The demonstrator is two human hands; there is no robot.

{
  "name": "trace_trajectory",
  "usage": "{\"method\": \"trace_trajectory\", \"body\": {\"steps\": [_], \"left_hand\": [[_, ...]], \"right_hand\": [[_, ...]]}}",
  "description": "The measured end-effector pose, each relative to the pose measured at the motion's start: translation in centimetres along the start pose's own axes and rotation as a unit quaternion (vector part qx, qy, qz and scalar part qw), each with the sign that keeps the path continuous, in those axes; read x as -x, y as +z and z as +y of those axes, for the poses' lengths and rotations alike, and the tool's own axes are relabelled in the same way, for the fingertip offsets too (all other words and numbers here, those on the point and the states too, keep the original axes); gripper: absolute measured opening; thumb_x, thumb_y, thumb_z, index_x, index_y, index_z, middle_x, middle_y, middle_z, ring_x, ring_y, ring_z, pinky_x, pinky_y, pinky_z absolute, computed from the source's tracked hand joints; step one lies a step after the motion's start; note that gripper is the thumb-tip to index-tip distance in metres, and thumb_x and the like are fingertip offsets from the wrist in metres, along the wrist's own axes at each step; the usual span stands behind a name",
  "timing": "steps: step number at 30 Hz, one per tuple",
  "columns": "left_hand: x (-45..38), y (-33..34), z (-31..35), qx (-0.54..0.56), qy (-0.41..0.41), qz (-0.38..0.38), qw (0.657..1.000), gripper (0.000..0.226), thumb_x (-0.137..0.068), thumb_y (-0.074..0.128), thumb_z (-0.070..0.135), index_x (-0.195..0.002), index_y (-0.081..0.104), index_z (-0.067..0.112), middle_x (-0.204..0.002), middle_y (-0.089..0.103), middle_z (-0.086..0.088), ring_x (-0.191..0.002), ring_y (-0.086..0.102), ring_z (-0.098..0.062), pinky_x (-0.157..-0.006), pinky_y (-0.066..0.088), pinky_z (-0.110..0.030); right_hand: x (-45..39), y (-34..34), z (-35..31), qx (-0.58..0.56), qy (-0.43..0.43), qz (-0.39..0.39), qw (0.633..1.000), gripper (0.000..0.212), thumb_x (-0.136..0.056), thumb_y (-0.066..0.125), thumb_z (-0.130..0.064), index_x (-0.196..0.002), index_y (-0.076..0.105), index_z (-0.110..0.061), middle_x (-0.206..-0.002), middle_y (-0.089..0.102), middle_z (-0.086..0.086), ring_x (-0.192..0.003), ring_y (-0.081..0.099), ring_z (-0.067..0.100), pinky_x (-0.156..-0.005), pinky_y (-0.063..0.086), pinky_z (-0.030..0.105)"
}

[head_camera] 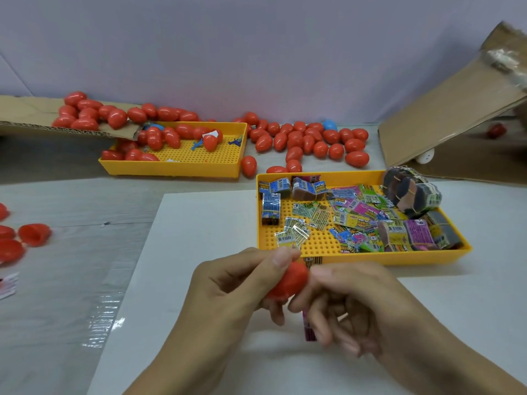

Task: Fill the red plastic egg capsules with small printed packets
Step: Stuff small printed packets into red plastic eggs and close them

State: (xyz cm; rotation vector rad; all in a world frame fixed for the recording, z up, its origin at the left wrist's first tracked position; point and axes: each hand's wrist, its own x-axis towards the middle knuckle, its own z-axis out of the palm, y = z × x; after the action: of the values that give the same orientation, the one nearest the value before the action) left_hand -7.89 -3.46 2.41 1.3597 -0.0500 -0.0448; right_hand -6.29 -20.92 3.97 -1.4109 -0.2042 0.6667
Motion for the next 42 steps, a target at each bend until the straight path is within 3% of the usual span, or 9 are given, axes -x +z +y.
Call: {"method": "trace_trajectory", "body": {"steps": [4, 9, 13, 17, 20, 31, 35, 38, 42], "left_hand": [[0.2, 0.1, 0.0, -0.026, -0.005, -0.024, 0.999, 0.037, -0.07, 0.073, 0.044, -0.09, 0.081, 0.015, -0.07, 0.066, -0.011, -0.057, 0.055, -0.023, -0.051, 0.047, -0.025], [0.0, 0.0, 0.1, 0.0, -0.02, 0.001, 1.0, 0.038, -0.067, 0.074, 0.046, -0.089, 0.079, 0.015, -0.075, 0.07, -0.013, -0.061, 0.065, -0.023, -0.054, 0.052, -0.025], [0.0, -0.2, 0.2, 0.003, -0.027, -0.001, 1.0, 0.042, -0.071, 0.071, 0.048, -0.093, 0.079, 0.014, -0.068, 0.062, -0.015, -0.059, 0.06, -0.02, -0.056, 0.052, -0.026], [0.2, -0.5, 0.3, 0.005, 0.005, -0.017, 1.0, 0.04, -0.067, 0.078, 0.033, -0.105, 0.078, 0.022, -0.091, 0.074, -0.01, -0.075, 0.07, -0.02, -0.065, 0.057, -0.026], [0.2, -0.8, 0.2, -0.015, 0.031, -0.018, 0.999, 0.042, -0.066, 0.081, 0.026, -0.107, 0.076, 0.024, -0.103, 0.075, -0.01, -0.091, 0.072, -0.024, -0.073, 0.058, -0.026], [0.2, -0.7, 0.1, -0.018, 0.082, -0.005, 0.996, 0.036, -0.06, 0.085, 0.023, -0.095, 0.078, 0.024, -0.098, 0.076, -0.007, -0.095, 0.073, -0.02, -0.076, 0.057, -0.022], [-0.2, -1.2, 0.5, -0.009, 0.107, 0.025, 0.994, 0.042, -0.057, 0.091, 0.032, -0.096, 0.076, 0.023, -0.1, 0.076, -0.004, -0.096, 0.073, -0.026, -0.079, 0.059, -0.034], [-0.3, -1.5, 0.6, 0.009, 0.111, 0.035, 0.993, 0.046, -0.058, 0.092, 0.035, -0.098, 0.075, 0.022, -0.103, 0.074, -0.004, -0.097, 0.073, -0.032, -0.078, 0.06, -0.041], [-0.4, -1.7, 0.2, 0.001, 0.107, 0.034, 0.994, 0.038, -0.06, 0.085, 0.019, -0.098, 0.077, 0.022, -0.103, 0.075, -0.004, -0.098, 0.073, -0.026, -0.079, 0.06, -0.032]], "right_hand": [[0.0, 0.5, 0.0, 0.031, 0.015, 0.027, 0.999, 0.055, -0.074, 0.059, -0.066, -0.062, 0.072, -0.014, -0.044, 0.054, 0.005, -0.031, 0.036, 0.009, -0.034, 0.026, 0.015], [0.2, 0.4, -0.3, 0.06, -0.034, 0.049, 0.996, 0.033, -0.077, 0.064, -0.048, -0.065, 0.071, -0.018, -0.049, 0.057, 0.003, -0.036, 0.039, 0.008, -0.038, 0.032, 0.014], [0.5, 0.1, -0.4, 0.087, -0.104, 0.07, 0.988, 0.016, -0.076, 0.07, -0.038, -0.084, 0.078, -0.026, -0.054, 0.059, 0.002, -0.041, 0.047, 0.003, -0.041, 0.036, 0.014], [0.5, -0.3, -0.3, 0.074, -0.136, 0.072, 0.985, 0.028, -0.076, 0.072, -0.025, -0.102, 0.076, -0.035, -0.061, 0.064, 0.004, -0.043, 0.05, 0.004, -0.04, 0.038, 0.015], [0.5, -0.5, -0.2, 0.051, -0.142, 0.073, 0.986, 0.033, -0.072, 0.071, -0.038, -0.105, 0.075, -0.036, -0.07, 0.07, 0.007, -0.043, 0.051, 0.011, -0.039, 0.036, 0.014], [0.4, -1.0, -0.3, 0.086, -0.201, 0.084, 0.972, 0.034, -0.074, 0.076, -0.03, -0.108, 0.075, -0.032, -0.073, 0.071, 0.008, -0.048, 0.059, 0.011, -0.039, 0.039, 0.019], [0.6, -3.2, -1.2, 0.236, -0.211, 0.151, 0.936, 0.013, -0.076, 0.074, -0.034, -0.088, 0.076, -0.03, -0.065, 0.065, 0.006, -0.049, 0.053, 0.01, -0.044, 0.041, 0.021], [0.8, -4.2, -1.0, 0.415, -0.191, 0.092, 0.885, 0.017, -0.08, 0.068, -0.048, -0.088, 0.075, -0.035, -0.057, 0.056, -0.004, -0.049, 0.048, 0.008, -0.049, 0.035, 0.016], [0.1, -4.1, 0.1, 0.484, -0.156, 0.043, 0.86, 0.018, -0.083, 0.074, -0.041, -0.101, 0.075, -0.037, -0.052, 0.047, -0.011, -0.048, 0.046, 0.009, -0.049, 0.032, 0.017]]}}
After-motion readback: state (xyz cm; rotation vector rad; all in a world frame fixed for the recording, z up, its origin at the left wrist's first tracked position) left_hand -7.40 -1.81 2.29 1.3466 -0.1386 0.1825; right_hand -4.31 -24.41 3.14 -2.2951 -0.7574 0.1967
